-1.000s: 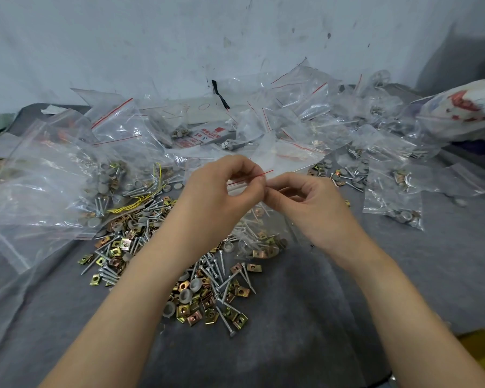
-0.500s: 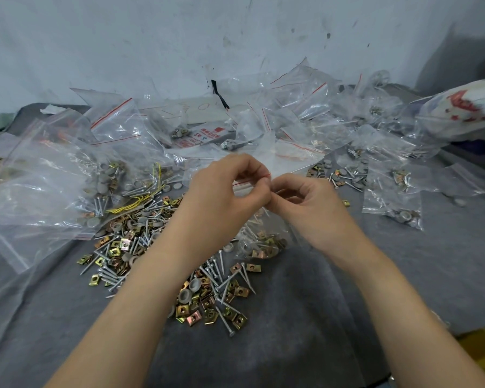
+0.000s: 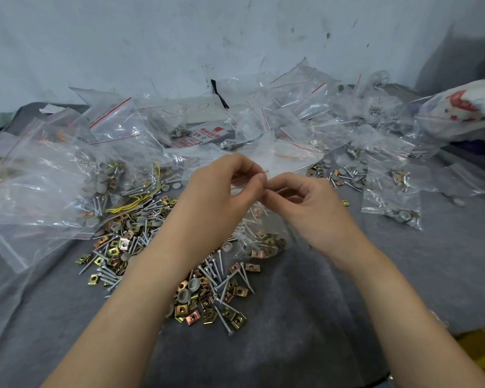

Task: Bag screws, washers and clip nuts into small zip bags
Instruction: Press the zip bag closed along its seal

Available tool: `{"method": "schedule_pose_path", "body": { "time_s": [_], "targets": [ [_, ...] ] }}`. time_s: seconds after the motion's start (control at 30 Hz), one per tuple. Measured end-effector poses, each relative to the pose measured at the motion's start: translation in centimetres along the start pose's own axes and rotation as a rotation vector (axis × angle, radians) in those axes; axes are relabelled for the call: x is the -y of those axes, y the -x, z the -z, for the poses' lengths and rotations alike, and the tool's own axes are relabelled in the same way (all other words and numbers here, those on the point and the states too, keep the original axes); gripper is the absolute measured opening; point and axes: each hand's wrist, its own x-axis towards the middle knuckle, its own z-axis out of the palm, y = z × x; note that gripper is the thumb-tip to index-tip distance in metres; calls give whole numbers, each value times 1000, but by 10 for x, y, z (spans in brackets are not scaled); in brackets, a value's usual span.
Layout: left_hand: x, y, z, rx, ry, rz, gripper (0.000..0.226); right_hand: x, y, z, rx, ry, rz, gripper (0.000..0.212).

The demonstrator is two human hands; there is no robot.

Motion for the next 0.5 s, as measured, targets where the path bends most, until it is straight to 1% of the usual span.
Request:
{"method": "schedule_pose_path", "body": {
  "time_s": [0.13, 0.3, 0.4, 0.5],
  "targets": [
    [0, 0, 0, 9, -61, -38, 7, -3, -1, 0, -10, 18, 14, 18],
    [1, -1, 0, -9, -9, 1, 8, -4, -2, 0, -31, 42, 20, 14],
    [2, 0, 1, 9, -29, -4, 8, -4, -1, 1, -34, 37, 20, 8],
    [2, 0, 1, 8, -29, -9, 10, -3, 0, 2, -17, 15, 27, 8]
  ]
}}
